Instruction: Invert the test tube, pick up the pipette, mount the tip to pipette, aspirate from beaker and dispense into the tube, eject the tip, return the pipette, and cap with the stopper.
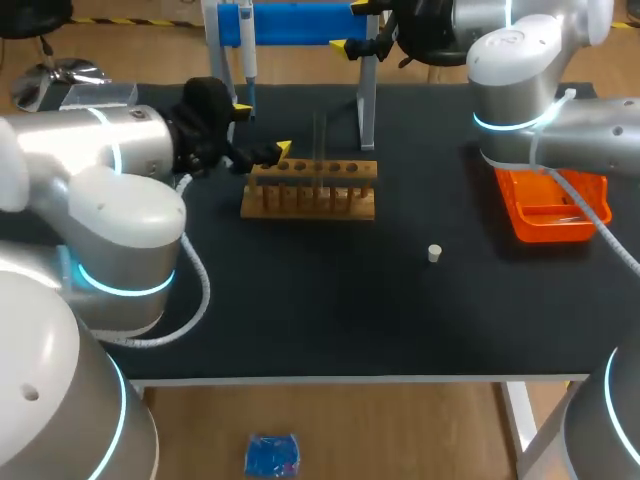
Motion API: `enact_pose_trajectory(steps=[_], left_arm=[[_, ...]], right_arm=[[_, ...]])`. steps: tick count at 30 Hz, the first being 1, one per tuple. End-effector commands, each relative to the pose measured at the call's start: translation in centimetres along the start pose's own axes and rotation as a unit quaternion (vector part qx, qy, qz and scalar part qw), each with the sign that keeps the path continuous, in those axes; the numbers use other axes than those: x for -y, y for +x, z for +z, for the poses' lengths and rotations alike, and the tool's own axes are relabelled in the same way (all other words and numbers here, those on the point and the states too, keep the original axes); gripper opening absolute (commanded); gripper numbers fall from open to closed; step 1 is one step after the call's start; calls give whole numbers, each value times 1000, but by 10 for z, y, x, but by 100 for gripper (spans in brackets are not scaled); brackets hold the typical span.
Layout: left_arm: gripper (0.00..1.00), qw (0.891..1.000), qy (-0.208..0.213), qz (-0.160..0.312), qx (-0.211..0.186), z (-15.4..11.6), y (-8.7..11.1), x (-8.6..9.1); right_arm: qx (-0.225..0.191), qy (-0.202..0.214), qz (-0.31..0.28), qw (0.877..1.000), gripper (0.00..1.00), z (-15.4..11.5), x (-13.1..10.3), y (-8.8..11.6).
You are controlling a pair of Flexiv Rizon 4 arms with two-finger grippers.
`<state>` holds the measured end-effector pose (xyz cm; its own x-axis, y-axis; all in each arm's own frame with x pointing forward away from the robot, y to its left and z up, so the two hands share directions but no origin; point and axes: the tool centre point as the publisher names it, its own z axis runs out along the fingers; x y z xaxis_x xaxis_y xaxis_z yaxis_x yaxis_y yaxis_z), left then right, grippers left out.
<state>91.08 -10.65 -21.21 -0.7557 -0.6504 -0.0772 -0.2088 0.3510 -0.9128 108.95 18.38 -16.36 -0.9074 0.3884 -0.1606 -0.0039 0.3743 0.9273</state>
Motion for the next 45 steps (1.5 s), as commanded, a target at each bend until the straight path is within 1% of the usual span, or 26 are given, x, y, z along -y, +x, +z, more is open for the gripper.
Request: enact_pose_trajectory(steps=[1,6,10,22,41,42,43,45], left_arm=[[100,1000,-10,1,1,28,-1,8],[100,1000,-16,2,-3,39,-5,11],[100,1000,-20,1,0,40,-7,12],[100,999,-43,11,-13,34,-9,9],[100,999,-43,14,-16,34,-8,10],[100,999,-43,14,-16,34,-8,10],[100,999,-43,14,-16,34,-8,10],[100,999,-43,14,-16,34,-8,10]], right_arm=[[-1,2,0,1000,100,0,0,-1],[-1,2,0,1000,100,0,0,-1],[-1,2,0,1000,100,0,0,-1],[-1,2,0,1000,100,0,0,-1],[-1,2,0,1000,100,0,0,-1],[-1,2,2,1000,100,-6,0,0],[-3,2,1,1000,100,-21,3,4],[-9,4,-4,1000,100,-42,10,10]])
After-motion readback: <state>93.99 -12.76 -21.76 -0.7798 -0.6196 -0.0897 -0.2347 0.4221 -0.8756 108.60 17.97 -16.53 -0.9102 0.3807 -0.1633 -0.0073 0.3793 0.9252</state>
